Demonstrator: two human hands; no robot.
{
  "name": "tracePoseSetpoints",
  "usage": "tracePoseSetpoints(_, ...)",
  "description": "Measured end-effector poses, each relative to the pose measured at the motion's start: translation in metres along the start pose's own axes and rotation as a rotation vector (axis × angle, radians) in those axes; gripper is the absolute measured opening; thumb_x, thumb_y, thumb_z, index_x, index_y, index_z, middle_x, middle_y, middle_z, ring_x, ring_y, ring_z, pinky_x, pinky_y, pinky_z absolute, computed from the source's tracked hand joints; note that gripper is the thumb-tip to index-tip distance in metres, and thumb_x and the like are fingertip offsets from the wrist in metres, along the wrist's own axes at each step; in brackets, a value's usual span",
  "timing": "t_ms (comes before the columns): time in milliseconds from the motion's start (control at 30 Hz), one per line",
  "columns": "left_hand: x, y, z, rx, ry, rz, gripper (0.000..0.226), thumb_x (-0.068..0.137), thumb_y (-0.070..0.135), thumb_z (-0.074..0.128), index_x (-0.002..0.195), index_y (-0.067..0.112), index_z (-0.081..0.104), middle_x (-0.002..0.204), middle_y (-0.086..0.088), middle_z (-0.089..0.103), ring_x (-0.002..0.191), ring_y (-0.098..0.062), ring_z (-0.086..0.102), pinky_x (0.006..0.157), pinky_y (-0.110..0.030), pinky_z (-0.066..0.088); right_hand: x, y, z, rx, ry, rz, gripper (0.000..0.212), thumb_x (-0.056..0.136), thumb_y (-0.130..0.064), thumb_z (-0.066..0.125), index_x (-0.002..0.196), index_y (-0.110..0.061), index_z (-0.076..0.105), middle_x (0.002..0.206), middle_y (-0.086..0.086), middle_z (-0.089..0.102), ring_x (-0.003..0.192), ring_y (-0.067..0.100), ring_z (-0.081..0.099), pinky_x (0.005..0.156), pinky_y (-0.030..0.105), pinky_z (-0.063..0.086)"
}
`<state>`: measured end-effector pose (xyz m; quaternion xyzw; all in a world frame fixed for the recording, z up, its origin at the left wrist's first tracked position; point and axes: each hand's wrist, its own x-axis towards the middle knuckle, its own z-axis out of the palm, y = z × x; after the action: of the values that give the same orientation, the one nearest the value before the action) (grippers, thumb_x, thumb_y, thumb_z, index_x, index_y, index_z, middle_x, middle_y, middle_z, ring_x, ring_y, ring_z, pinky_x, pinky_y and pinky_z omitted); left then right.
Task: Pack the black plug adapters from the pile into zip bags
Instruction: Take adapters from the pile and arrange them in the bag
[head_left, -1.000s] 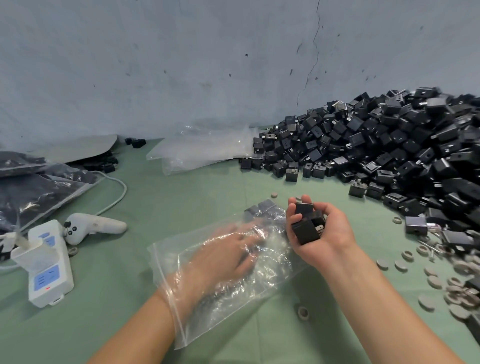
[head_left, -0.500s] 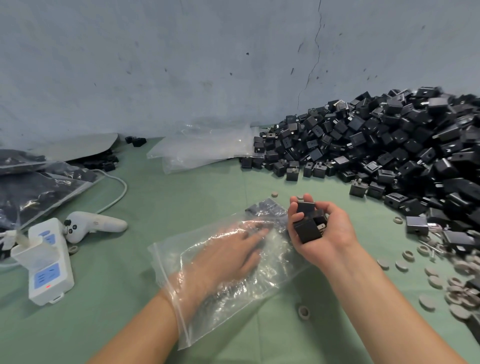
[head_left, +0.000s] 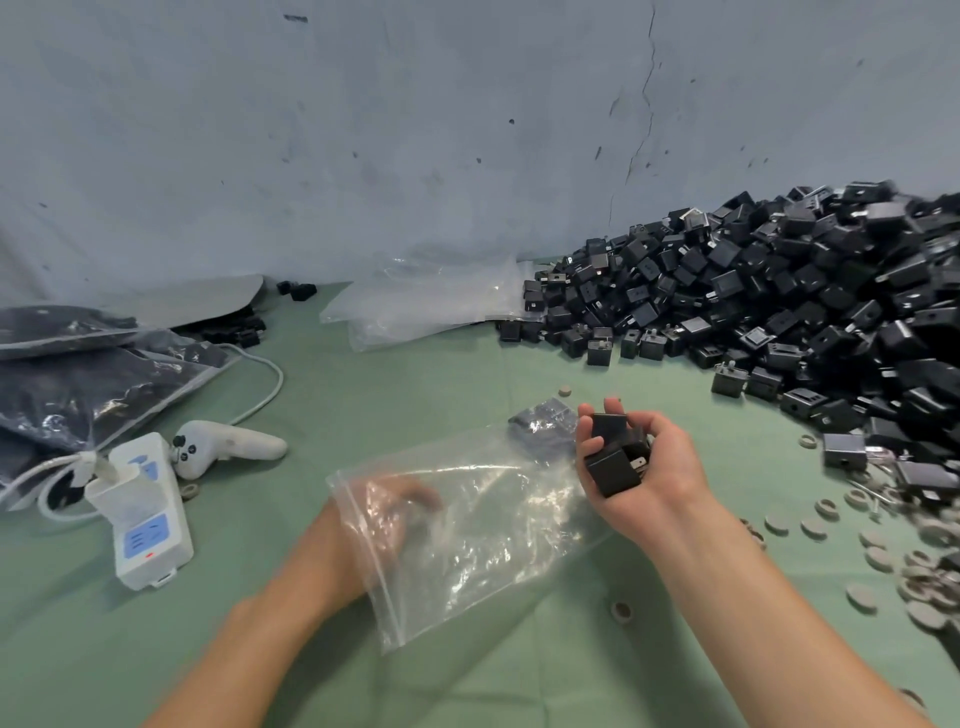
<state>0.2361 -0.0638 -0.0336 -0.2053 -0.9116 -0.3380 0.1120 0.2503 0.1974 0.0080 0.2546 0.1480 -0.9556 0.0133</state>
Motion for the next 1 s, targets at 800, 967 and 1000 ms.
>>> tracePoseSetpoints(800, -0.012, 0.11, 0.014, 0.071, -0.063, 0.229, 0.028, 0.096, 0.05, 0.051, 0.119, 0.041, 0.04, 0.118, 0.02, 0.045, 0.093, 0.0, 0.054, 0.073, -0.034, 0.051, -0.013, 0.047, 0.009, -0.116, -0.139, 0.073, 0.018, 0.092, -0.02, 0.051, 0.088, -0.016, 0.068, 0.089, 0.01, 0.074, 0.066, 0.021, 0.068, 0.058, 0.034, 0.06)
tracePoseSetpoints(967, -0.001, 0.087, -0.019, -0.274, 0.102, 0.042, 0.025, 0.089, 0.041, 0.064, 0.104, 0.044, 0.044, 0.103, 0.027, 0.062, 0.073, 0.008, 0.06, 0.062, -0.01, 0.042, -0.016, 0.036, 0.012, 0.009, -0.122, 0.055, 0.019, 0.096, -0.018, 0.051, 0.091, -0.007, 0.066, 0.101, 0.016, 0.066, 0.083, 0.022, 0.063, 0.069, 0.029, 0.061)
tracePoseSetpoints(1000, 0.002, 0.072, -0.032, -0.277, 0.169, -0.016, 0.028, 0.089, 0.034, 0.067, 0.103, 0.043, 0.045, 0.099, 0.025, 0.063, 0.078, 0.007, 0.061, 0.064, -0.008, 0.042, -0.017, 0.033, 0.011, 0.008, -0.113, 0.048, 0.018, 0.097, -0.019, 0.052, 0.092, -0.007, 0.066, 0.1, 0.016, 0.067, 0.076, 0.021, 0.064, 0.062, 0.026, 0.061)
